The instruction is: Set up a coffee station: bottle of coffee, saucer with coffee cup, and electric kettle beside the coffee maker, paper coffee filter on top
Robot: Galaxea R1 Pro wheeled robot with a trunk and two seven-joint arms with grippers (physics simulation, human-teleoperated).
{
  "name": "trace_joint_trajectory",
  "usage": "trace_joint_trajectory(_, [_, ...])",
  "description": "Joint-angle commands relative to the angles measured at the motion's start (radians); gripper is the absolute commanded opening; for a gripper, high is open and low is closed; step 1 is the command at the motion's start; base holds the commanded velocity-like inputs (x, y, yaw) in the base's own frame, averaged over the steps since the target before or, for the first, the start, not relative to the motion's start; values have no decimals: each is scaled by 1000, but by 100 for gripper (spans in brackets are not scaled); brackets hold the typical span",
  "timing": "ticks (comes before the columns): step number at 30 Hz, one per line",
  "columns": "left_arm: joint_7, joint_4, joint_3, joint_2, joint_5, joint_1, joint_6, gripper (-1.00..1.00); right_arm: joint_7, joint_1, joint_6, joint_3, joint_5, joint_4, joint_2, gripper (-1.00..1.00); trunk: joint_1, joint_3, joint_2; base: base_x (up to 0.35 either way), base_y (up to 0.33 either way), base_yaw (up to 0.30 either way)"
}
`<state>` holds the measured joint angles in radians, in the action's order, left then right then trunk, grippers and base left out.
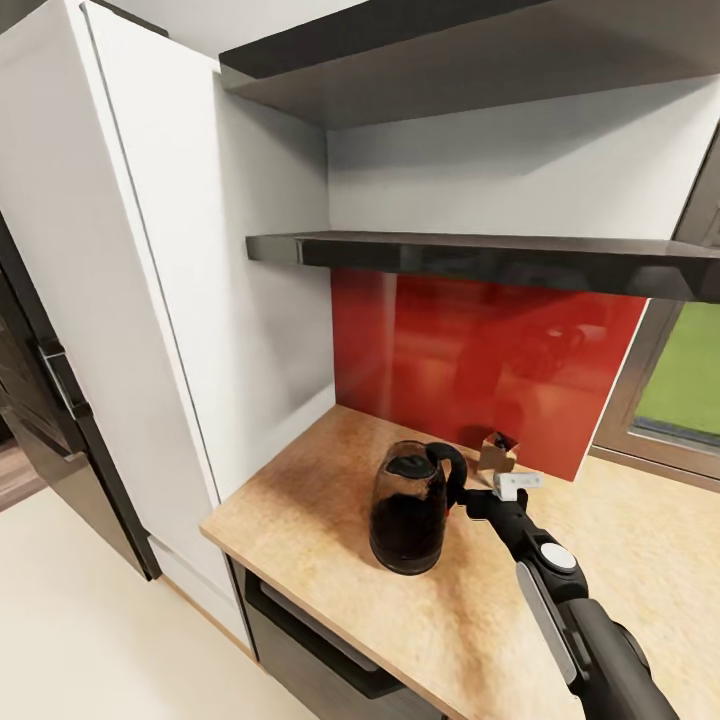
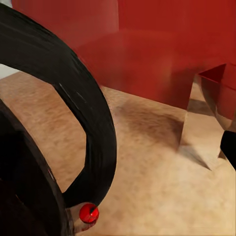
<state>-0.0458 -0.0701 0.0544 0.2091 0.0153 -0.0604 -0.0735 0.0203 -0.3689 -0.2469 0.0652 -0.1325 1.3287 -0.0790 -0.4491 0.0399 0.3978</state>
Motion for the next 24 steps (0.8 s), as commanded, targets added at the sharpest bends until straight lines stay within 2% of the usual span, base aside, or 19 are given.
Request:
trace_joint_trajectory(1, [-5, 1, 5, -1, 2, -1, -3, 100, 0, -1, -5, 0, -11, 1, -1, 100, -1, 2, 2, 148, 0, 0])
trace_joint_trajectory(24, [-5, 1, 5, -2, 2, -1, -2, 100, -3, -1, -4, -4, -10, 1, -1, 100, -1, 2, 2, 45, 0, 0])
